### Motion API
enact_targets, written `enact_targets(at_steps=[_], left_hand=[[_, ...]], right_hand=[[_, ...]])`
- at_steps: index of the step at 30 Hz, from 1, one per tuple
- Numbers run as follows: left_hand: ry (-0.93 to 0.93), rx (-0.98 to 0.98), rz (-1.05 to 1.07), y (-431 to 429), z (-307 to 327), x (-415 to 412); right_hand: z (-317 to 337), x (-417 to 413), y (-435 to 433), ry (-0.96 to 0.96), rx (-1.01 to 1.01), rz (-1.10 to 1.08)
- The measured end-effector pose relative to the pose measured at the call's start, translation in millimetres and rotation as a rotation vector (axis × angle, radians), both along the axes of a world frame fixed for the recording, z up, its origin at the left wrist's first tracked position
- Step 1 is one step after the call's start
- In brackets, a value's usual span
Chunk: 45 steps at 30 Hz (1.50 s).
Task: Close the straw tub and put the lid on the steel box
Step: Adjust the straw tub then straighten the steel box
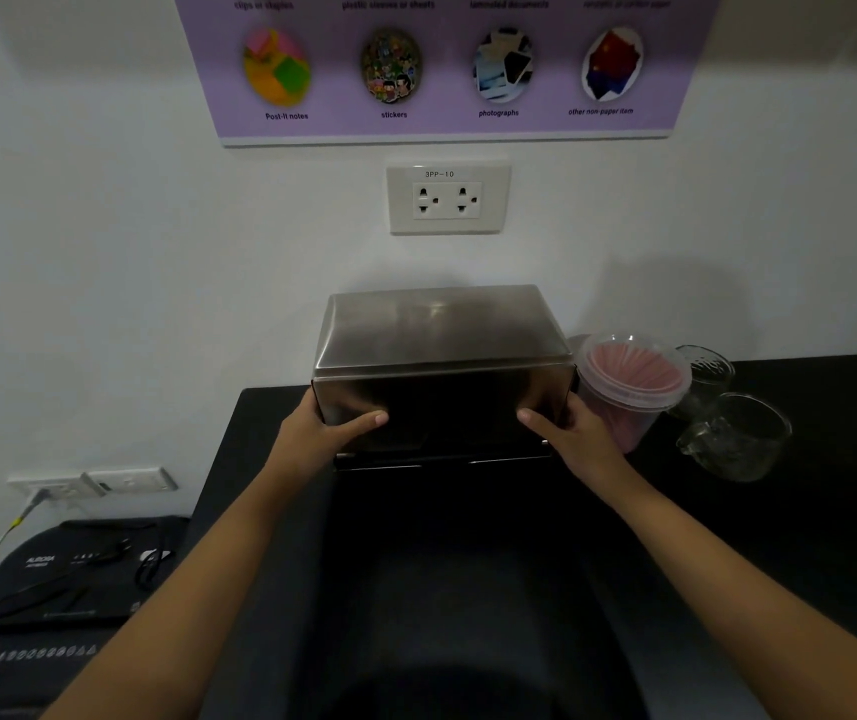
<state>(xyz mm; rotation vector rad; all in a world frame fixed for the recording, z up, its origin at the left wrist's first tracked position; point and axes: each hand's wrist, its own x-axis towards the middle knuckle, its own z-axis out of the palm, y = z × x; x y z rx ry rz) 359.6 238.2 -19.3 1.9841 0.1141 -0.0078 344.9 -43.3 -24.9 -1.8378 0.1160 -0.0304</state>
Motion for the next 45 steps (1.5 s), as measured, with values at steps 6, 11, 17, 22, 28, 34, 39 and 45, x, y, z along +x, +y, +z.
enact_targets(at_steps=[6,11,17,22,28,34,39,45], left_hand=[[-0.037,0.040,0.061,5,-2,-24],[-0.035,0.001,0.156,10,-9,-53],[-0.013,-0.058,0.082,-23,-13,-84],[-0.043,-0.095,-0.092,-80,1,-88],[0.002,-0.164,-0.220,-161,8,-71],[0.008,-0.114,-0.303,-229,24,-46],[-0.300,0.186,-0.339,-248,32,-28],[-0.345,0.345,-0.377,-253,31,1]], right_hand=[[5,-25,-15,0.024,-0.014,-0.015],[9,-42,-44,0.054,-0.036,-0.115],[14,-61,-75,0.043,-0.079,-0.131],[20,-67,-99,0.030,-0.061,-0.172],[25,-54,-125,0.087,-0.055,-0.185],[14,-34,-126,0.170,-0.021,-0.147],[-2,-25,-116,0.165,-0.035,-0.083],[-17,-7,-116,0.108,-0.059,-0.066]])
